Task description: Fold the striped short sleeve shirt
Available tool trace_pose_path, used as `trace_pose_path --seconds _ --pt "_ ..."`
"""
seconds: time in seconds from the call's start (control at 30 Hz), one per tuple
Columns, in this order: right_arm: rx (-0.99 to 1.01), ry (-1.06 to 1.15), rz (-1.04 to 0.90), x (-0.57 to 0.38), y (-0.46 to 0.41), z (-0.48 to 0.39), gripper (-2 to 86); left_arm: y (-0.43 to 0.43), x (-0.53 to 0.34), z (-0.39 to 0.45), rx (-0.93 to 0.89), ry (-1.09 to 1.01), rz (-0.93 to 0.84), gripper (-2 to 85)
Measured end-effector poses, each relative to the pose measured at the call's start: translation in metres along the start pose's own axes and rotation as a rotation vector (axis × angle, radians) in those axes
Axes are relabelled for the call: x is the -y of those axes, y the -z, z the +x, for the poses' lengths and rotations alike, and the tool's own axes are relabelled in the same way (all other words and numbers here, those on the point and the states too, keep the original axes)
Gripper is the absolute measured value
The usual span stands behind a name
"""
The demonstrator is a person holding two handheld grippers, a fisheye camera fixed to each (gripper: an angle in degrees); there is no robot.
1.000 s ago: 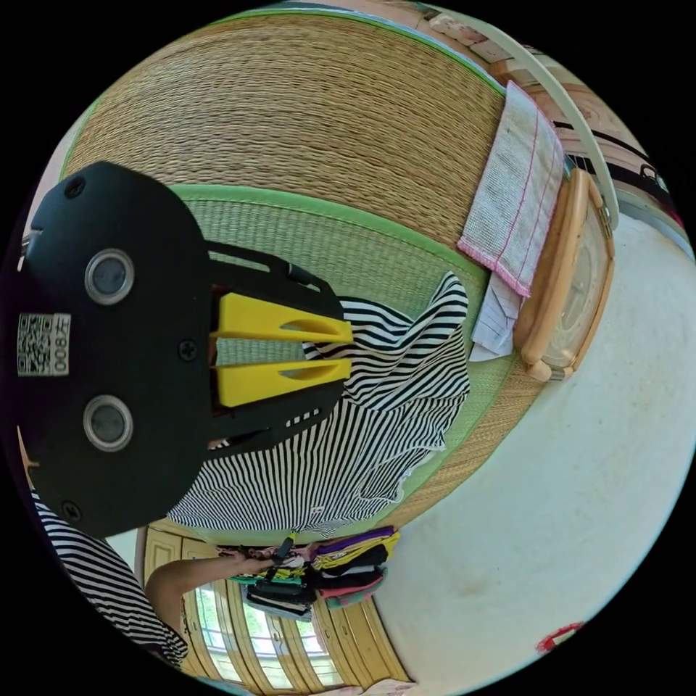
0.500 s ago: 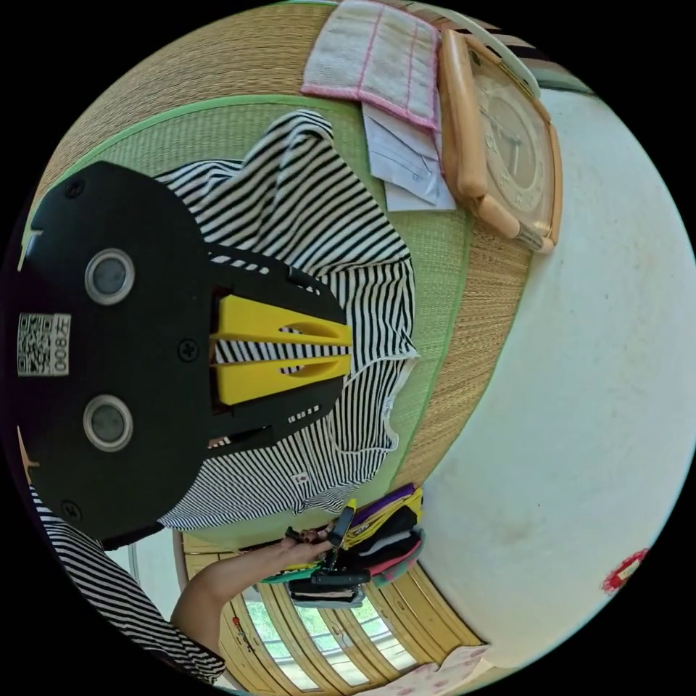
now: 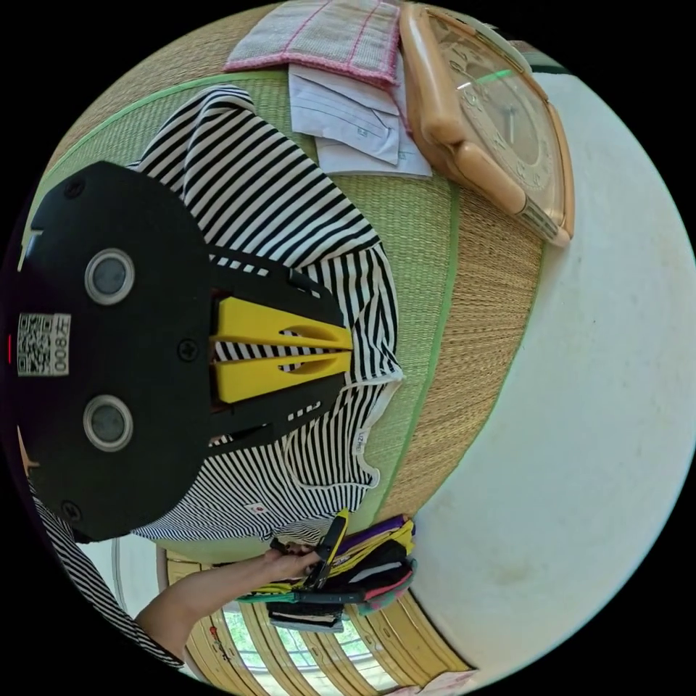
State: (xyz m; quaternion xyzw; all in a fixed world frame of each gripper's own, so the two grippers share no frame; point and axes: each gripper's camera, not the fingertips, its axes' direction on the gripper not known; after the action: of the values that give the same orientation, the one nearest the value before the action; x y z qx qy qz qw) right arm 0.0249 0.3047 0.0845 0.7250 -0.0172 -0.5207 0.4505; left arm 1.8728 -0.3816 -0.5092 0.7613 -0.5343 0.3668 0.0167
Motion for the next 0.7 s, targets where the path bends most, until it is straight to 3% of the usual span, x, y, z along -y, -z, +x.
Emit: trace_pose_path --seconds 0.13,0.4,0.57,0.7 --pt "0.028 0.086 0.091 0.002 0.012 -0.035 0.0 0.007 0.006 0.013 -0.007 -0.03 0.014 0.4" --pt "0.096 0.12 -0.02 0.044 -0.033 -0.079 0.0 0.009 0.018 0.022 -0.013 -0.005 -0.027 0.3" --pt "0.073 0.149 0.065 0.039 -0.009 -0.097 0.0 0.031 0.017 0.066 -0.014 -0.152 0.046 0.3" --pt "0.134 0.22 0.051 0.039 -0.015 -0.123 0.0 0.016 0.027 0.098 -0.009 -0.217 -0.024 0.3"
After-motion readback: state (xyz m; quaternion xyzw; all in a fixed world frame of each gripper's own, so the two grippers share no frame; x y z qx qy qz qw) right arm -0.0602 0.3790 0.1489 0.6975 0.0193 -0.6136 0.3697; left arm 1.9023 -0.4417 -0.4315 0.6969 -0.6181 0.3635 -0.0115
